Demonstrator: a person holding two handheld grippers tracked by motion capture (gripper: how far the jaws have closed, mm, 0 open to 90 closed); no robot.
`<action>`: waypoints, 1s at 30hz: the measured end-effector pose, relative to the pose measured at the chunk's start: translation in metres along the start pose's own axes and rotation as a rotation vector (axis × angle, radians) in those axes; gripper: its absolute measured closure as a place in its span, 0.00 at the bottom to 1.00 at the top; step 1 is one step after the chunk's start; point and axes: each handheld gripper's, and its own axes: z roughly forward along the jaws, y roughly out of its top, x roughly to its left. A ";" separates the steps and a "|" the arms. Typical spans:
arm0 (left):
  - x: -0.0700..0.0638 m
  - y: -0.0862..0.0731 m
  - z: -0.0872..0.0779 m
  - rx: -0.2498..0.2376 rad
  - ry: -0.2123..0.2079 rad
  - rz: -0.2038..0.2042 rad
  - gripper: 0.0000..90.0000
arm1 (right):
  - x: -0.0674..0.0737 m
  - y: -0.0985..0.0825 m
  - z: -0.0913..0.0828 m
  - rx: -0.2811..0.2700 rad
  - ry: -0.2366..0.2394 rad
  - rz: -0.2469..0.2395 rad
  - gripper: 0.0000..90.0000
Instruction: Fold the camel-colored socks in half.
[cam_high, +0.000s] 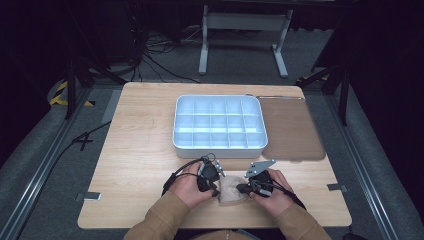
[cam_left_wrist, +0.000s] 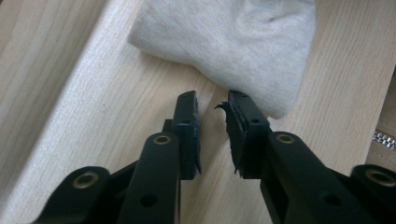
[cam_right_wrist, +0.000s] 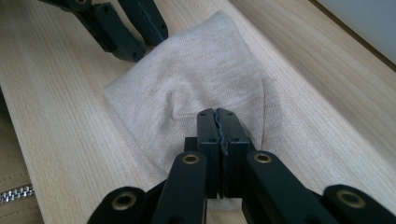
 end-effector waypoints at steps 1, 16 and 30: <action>0.000 0.000 0.000 -0.005 0.004 0.001 0.87 | 0.000 0.000 0.000 0.000 -0.004 -0.010 0.99; -0.005 0.007 -0.001 -0.089 0.005 0.049 0.96 | 0.005 0.001 0.000 0.003 -0.022 -0.039 0.99; -0.021 0.023 -0.002 -0.193 0.012 0.154 0.89 | 0.005 0.000 0.001 -0.005 -0.015 -0.027 0.98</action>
